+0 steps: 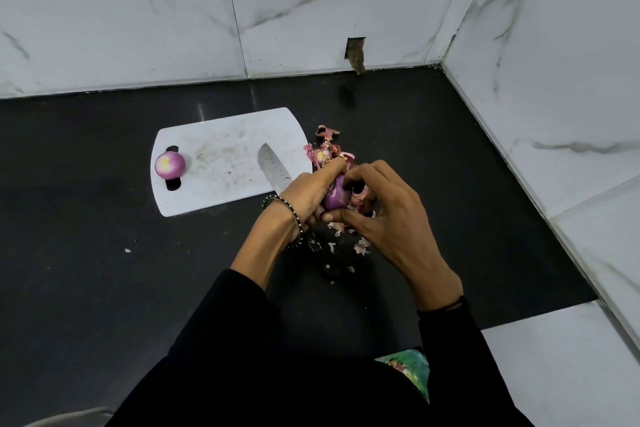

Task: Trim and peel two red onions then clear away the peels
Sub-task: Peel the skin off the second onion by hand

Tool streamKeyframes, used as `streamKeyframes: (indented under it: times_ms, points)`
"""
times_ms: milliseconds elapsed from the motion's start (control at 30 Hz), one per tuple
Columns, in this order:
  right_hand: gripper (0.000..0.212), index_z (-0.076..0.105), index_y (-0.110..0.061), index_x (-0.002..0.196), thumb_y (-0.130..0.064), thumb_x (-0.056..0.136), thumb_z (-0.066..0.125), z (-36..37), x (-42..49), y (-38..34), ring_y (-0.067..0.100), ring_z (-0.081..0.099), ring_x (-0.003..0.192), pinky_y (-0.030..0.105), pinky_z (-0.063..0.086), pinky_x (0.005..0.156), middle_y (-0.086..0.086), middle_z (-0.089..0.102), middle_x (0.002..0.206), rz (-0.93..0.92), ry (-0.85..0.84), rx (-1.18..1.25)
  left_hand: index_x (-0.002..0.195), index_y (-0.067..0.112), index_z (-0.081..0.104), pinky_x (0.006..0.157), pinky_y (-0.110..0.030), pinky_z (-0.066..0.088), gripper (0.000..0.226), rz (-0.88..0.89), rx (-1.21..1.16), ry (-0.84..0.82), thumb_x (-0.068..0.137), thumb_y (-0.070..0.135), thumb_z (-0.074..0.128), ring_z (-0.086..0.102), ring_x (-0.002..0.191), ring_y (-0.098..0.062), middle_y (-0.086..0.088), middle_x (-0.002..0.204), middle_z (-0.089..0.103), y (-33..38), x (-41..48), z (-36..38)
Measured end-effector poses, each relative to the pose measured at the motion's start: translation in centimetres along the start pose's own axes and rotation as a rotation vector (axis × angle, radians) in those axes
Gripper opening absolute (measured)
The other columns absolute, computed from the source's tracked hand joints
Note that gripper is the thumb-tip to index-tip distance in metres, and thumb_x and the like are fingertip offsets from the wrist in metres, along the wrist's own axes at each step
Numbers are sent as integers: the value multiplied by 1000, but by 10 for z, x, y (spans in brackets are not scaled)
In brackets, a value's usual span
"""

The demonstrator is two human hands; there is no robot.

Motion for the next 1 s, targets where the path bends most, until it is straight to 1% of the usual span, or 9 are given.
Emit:
streamKeyframes:
  times_ms: [133, 233, 300, 500, 633, 700, 767, 867, 1000]
  points:
    - [27, 55, -30, 88, -47, 80, 74, 4, -2, 1, 7, 52, 79, 39, 54, 64, -18, 50, 99, -10, 15, 42, 55, 17, 40, 36, -13, 23, 66, -16, -2, -21, 86, 76, 37, 26, 31, -8, 2, 42, 34, 1, 1, -1]
    - [35, 52, -29, 87, -41, 76, 82, 2, -4, 2, 10, 53, 74, 30, 51, 63, -16, 51, 92, 25, 68, 119, 54, 17, 39, 36, -13, 21, 68, -17, -10, -39, 87, 76, 36, 25, 31, -7, 3, 41, 32, 1, 1, 0]
    - [40, 52, -29, 91, -38, 72, 86, 0, -5, 2, 11, 54, 72, 29, 49, 62, -14, 53, 92, 48, 98, 136, 50, 16, 38, 36, -13, 21, 70, -15, -17, -61, 87, 76, 35, 24, 31, -8, 4, 40, 31, 1, 1, 1]
    - [41, 59, -25, 103, -45, 74, 80, 1, -3, 1, 10, 53, 75, 37, 53, 64, -12, 54, 100, 37, 73, 110, 51, 17, 37, 39, -13, 21, 69, -18, -38, -62, 87, 75, 34, 24, 33, -8, 3, 41, 32, 1, 0, 2]
    - [44, 58, -29, 107, -57, 75, 70, 2, -3, 2, 9, 53, 74, 38, 55, 65, -17, 50, 102, 18, 28, 47, 60, 16, 42, 36, -13, 22, 62, -15, -49, -21, 89, 70, 38, 26, 31, -8, 1, 44, 34, -1, 0, 2]
    - [42, 58, -30, 107, -57, 77, 69, 3, -1, 3, 9, 53, 75, 39, 55, 66, -17, 50, 103, 9, 7, 4, 63, 14, 43, 34, -12, 22, 60, 2, -64, -7, 91, 67, 39, 26, 29, -8, 1, 43, 35, 0, 0, 3]
    - [34, 59, -28, 103, -50, 80, 72, 5, -1, 4, 8, 54, 79, 40, 55, 66, -16, 50, 104, -7, -6, -16, 64, 14, 44, 33, -11, 22, 58, 19, -70, 10, 92, 65, 40, 27, 28, -8, 1, 41, 36, 0, 1, 2]
    - [26, 61, -22, 96, -41, 84, 75, 9, -3, 5, 13, 55, 83, 41, 55, 65, -12, 52, 103, -10, 9, 31, 57, 17, 41, 34, -12, 22, 61, 22, -50, 0, 89, 69, 39, 27, 30, -8, 1, 44, 36, 1, 3, 0]
    - [27, 58, -19, 90, -33, 82, 79, 7, -5, 4, 11, 56, 76, 32, 50, 62, -13, 55, 91, 59, 90, 124, 47, 18, 36, 38, -16, 17, 68, 6, -123, -87, 87, 74, 33, 20, 34, -8, 4, 44, 31, -2, 7, 2]
Point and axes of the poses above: each hand's wrist, its own x-axis towards the middle knuckle, its own z-axis out of the palm, y = z × x, the point moved 3 cm from there along x, towards the middle knuckle
